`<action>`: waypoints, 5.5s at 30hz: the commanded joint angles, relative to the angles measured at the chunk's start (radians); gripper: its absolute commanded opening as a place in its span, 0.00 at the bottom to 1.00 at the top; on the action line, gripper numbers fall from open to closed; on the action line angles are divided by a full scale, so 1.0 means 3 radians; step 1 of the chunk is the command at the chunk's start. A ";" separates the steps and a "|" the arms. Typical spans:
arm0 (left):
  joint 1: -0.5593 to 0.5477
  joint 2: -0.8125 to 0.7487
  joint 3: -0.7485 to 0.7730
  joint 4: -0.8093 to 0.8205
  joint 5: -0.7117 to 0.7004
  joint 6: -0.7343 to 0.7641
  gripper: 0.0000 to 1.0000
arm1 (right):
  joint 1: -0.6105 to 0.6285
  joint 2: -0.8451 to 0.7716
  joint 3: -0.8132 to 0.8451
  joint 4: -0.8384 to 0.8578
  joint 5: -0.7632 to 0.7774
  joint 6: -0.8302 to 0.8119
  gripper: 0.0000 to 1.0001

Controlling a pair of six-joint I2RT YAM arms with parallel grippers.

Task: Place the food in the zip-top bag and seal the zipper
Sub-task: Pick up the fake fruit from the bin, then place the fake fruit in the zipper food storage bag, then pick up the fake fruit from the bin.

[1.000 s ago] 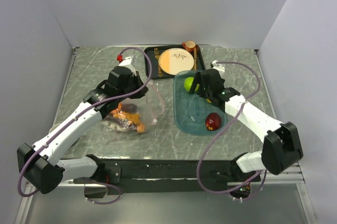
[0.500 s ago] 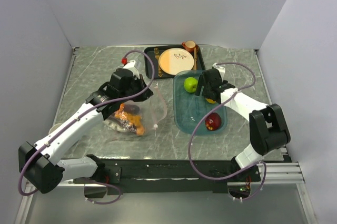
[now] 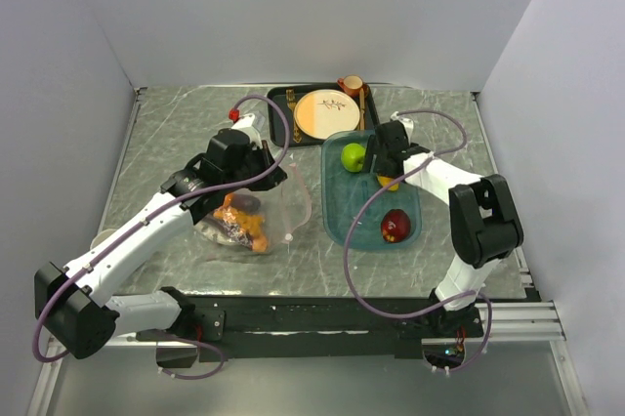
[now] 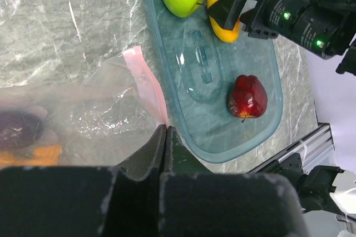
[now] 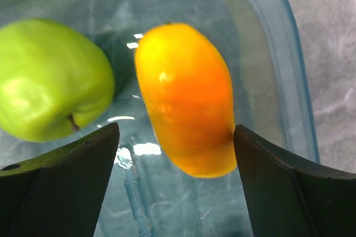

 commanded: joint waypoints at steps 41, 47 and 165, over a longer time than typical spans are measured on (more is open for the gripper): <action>-0.0023 -0.0152 -0.0074 0.0161 -0.0008 -0.0086 0.01 | -0.0156 -0.0245 -0.0101 0.0095 -0.0610 0.0127 0.34; -0.0028 -0.0127 -0.0094 0.0212 0.0013 -0.0086 0.01 | -0.0054 -0.0889 -0.0521 0.0223 -0.0702 0.0178 0.34; -0.0039 -0.0208 -0.0063 0.0232 -0.0197 -0.0066 0.01 | 0.0258 -0.1842 -0.0945 -0.0948 -0.0083 0.1211 1.00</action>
